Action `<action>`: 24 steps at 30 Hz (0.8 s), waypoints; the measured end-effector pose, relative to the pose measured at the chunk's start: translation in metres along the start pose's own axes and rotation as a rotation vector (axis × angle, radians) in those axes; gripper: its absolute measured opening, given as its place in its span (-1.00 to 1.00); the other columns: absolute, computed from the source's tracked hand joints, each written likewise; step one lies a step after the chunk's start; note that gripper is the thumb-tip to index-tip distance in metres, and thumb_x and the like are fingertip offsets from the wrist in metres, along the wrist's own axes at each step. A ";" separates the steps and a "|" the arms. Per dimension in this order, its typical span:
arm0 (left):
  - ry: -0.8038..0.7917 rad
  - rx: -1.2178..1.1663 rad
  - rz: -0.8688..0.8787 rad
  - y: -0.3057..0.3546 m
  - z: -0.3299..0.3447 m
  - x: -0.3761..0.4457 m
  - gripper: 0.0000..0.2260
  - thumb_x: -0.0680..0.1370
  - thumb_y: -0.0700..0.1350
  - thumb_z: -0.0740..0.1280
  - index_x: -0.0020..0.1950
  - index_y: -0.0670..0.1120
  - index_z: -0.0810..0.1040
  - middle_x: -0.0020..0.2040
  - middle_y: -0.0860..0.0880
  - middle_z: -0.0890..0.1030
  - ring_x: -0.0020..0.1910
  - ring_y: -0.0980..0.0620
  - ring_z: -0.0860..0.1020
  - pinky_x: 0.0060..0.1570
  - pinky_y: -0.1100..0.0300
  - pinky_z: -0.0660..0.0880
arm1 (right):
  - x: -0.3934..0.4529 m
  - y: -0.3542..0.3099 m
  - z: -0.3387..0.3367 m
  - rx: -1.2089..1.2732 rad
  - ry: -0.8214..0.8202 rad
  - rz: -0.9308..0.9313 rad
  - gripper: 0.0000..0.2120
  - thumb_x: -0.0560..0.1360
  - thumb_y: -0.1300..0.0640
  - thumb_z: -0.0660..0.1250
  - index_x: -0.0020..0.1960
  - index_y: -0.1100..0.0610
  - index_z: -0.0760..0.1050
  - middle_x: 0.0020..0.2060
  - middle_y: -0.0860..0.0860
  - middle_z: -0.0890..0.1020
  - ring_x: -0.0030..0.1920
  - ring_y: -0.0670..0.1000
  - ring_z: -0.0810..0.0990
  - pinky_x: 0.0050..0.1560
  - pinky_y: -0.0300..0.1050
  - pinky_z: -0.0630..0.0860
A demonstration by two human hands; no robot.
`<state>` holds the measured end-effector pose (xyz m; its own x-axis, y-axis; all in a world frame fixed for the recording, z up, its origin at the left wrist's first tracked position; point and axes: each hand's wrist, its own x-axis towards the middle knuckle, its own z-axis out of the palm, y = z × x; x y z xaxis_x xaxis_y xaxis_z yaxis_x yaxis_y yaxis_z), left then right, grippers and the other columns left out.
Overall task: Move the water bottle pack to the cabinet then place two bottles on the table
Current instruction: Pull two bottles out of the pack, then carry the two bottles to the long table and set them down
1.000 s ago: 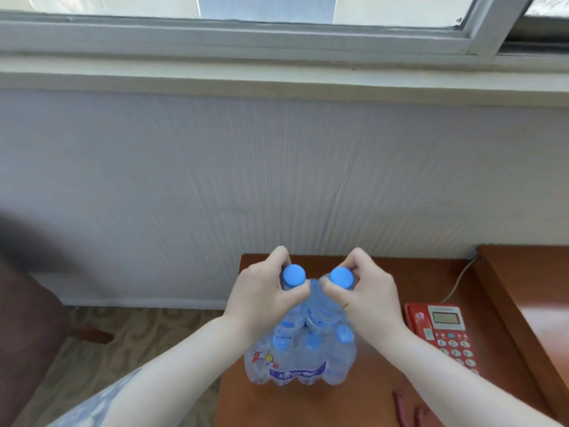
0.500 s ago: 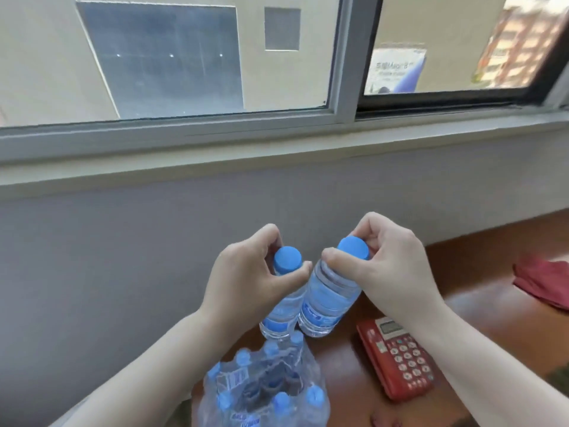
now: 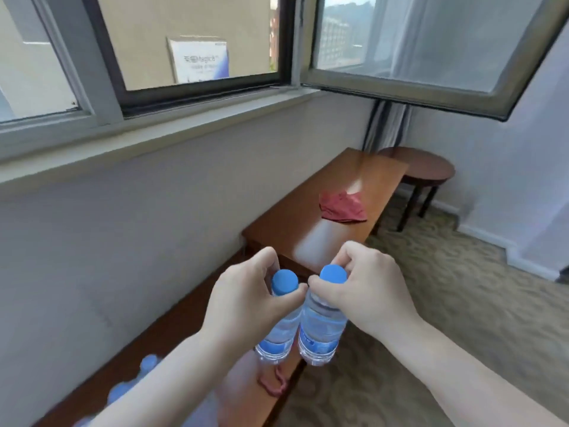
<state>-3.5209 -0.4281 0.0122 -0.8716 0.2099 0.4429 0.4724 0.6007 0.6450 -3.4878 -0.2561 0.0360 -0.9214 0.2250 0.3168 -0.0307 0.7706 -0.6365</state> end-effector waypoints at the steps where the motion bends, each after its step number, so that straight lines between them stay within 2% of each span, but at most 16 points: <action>1: -0.042 -0.001 0.034 0.022 0.021 0.002 -0.59 0.23 0.23 0.36 -0.34 -0.03 0.25 -0.52 0.02 0.38 -0.49 0.05 0.27 -0.45 0.00 0.39 | -0.006 0.022 -0.022 -0.027 0.031 0.037 -0.67 0.12 -0.20 0.41 -0.38 0.03 0.41 -0.50 -0.08 0.56 -0.41 -0.13 0.52 -0.48 -0.25 0.31; 5: -0.117 -0.063 0.101 0.085 0.085 -0.002 -0.58 0.22 0.26 0.34 -0.34 -0.04 0.28 -0.50 0.00 0.42 -0.50 0.07 0.27 -0.47 0.12 0.31 | -0.030 0.085 -0.082 -0.073 0.095 0.108 -0.66 0.12 -0.18 0.43 -0.40 0.03 0.38 -0.52 -0.10 0.51 -0.43 -0.16 0.48 -0.50 -0.23 0.27; 10: -0.163 -0.132 0.093 0.180 0.191 -0.038 -0.57 0.23 0.25 0.38 -0.32 -0.08 0.34 -0.48 -0.04 0.48 -0.49 0.08 0.29 -0.45 0.02 0.39 | -0.076 0.185 -0.173 -0.099 0.154 0.213 -0.64 0.10 -0.16 0.45 -0.40 0.03 0.35 -0.52 -0.09 0.52 -0.45 -0.14 0.46 -0.52 -0.23 0.28; 14: -0.242 -0.174 0.071 0.239 0.267 -0.063 -0.58 0.24 0.19 0.42 -0.34 -0.08 0.30 -0.51 0.02 0.41 -0.49 0.09 0.26 -0.47 0.11 0.30 | -0.106 0.250 -0.233 -0.187 0.156 0.304 -0.62 0.11 -0.17 0.45 -0.40 0.02 0.32 -0.52 -0.10 0.48 -0.47 -0.17 0.42 -0.54 -0.24 0.22; 17: -0.329 -0.213 0.080 0.282 0.309 -0.074 -0.58 0.24 0.19 0.44 -0.34 -0.07 0.30 -0.51 0.03 0.43 -0.50 0.11 0.26 -0.48 0.14 0.29 | -0.122 0.292 -0.276 -0.218 0.161 0.389 -0.63 0.10 -0.16 0.45 -0.39 0.03 0.33 -0.51 -0.09 0.49 -0.46 -0.14 0.44 -0.53 -0.21 0.24; 21: -0.394 -0.234 0.097 0.327 0.354 -0.071 -0.56 0.24 0.18 0.45 -0.32 -0.12 0.33 -0.47 -0.06 0.48 -0.49 0.11 0.25 -0.48 0.13 0.30 | -0.128 0.340 -0.317 -0.234 0.196 0.473 -0.63 0.09 -0.17 0.44 -0.39 0.05 0.36 -0.52 -0.09 0.50 -0.45 -0.13 0.47 -0.53 -0.21 0.25; 24: -0.452 -0.226 0.144 0.348 0.389 -0.057 -0.56 0.25 0.17 0.45 -0.31 -0.13 0.33 -0.49 0.01 0.42 -0.49 0.10 0.24 -0.48 0.16 0.28 | -0.123 0.372 -0.333 -0.217 0.244 0.528 -0.64 0.09 -0.15 0.46 -0.39 0.05 0.38 -0.51 -0.09 0.52 -0.44 -0.14 0.48 -0.53 -0.23 0.24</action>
<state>-3.3576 0.0690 -0.0307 -0.7415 0.6201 0.2563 0.5647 0.3705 0.7375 -3.2569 0.2014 -0.0062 -0.6749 0.7192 0.1655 0.5085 0.6157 -0.6019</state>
